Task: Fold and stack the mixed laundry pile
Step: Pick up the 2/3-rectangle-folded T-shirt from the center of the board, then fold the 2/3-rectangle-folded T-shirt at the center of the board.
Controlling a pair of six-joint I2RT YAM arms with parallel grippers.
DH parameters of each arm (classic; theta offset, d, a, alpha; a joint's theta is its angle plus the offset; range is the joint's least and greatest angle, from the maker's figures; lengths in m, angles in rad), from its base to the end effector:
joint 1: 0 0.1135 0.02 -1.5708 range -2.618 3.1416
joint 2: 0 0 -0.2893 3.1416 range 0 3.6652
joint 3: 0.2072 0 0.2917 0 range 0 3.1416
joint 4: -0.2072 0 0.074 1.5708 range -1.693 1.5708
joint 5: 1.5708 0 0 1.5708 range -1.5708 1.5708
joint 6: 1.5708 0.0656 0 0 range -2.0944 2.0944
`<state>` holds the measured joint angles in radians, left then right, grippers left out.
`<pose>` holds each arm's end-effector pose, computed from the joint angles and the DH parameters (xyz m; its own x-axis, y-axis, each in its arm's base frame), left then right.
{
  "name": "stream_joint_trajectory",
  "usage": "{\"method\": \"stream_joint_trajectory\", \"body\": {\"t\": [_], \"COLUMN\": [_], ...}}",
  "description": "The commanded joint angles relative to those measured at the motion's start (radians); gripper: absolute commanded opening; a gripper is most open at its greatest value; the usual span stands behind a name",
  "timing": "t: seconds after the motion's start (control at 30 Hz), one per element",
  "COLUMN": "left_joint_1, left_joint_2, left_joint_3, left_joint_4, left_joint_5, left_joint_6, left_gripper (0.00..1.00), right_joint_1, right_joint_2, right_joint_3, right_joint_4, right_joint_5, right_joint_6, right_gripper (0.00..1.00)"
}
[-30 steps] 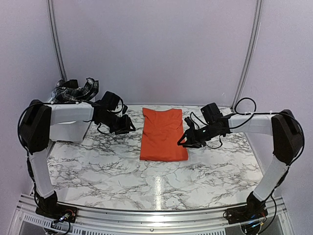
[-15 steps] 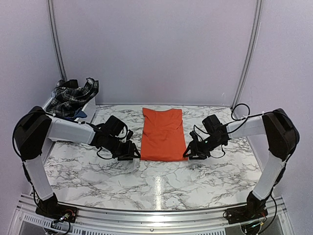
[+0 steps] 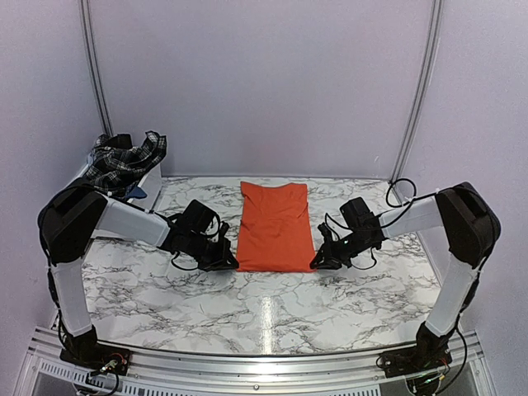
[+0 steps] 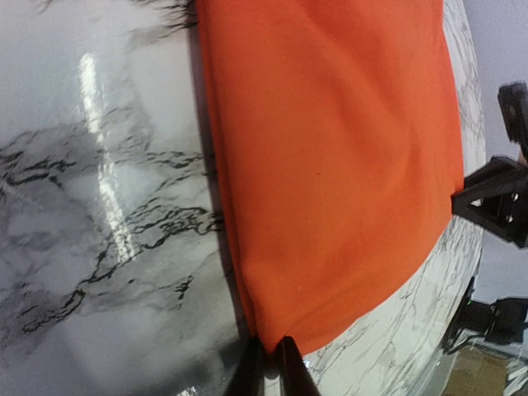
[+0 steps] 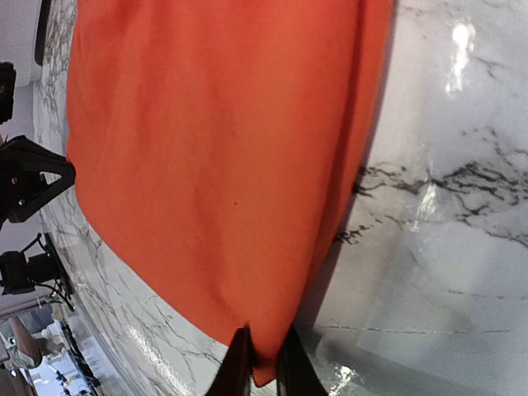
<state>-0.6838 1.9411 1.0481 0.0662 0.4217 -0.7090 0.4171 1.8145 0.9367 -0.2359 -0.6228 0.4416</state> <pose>0.3250 -0.2995 0.1000 -0.9481 0.0063 -0.3180 0.2293 0.7065 -0.6695 0.3269 0.1867 0.0988 -0.9829 -0.0558 -0.1753 -0.1596 0.7325 0.6618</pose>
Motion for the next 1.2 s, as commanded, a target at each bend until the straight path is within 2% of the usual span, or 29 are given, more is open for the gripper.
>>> {"method": "stream_joint_trajectory", "body": {"t": [0.0,0.3,0.53,0.63,0.7,0.87,1.17], "left_joint_1": [-0.010,-0.083,-0.232,-0.258,-0.254,-0.199,-0.037], "left_joint_2": [-0.007,-0.167,-0.430,-0.537,-0.573,-0.476,-0.164], "left_joint_3": [-0.029,-0.147,-0.306,-0.297,-0.262,-0.099,0.153], "left_joint_4": [0.010,0.009,-0.015,-0.092,-0.139,-0.208,-0.237], "left_joint_5": [0.018,-0.026,-0.085,-0.133,-0.172,-0.187,-0.173], "left_joint_6": [0.005,-0.027,-0.154,-0.176,-0.166,-0.090,0.022], "left_gripper": [0.00,0.00,0.00,0.00,0.00,0.00,0.00], "right_joint_1": [0.019,0.077,0.207,0.216,0.206,0.140,-0.006], "right_joint_2": [0.004,-0.159,-0.498,-0.632,-0.657,-0.506,-0.130], "right_joint_3": [-0.019,-0.117,-0.290,-0.289,-0.252,-0.114,0.151], "right_joint_4": [-0.018,-0.066,-0.104,-0.141,-0.170,-0.203,-0.188], "right_joint_5": [0.012,0.021,0.024,0.056,0.088,0.100,0.119], "right_joint_6": [-0.002,0.018,0.192,0.257,0.257,0.147,-0.030], "right_gripper": [0.02,0.00,0.00,0.00,0.00,0.00,0.00]}}
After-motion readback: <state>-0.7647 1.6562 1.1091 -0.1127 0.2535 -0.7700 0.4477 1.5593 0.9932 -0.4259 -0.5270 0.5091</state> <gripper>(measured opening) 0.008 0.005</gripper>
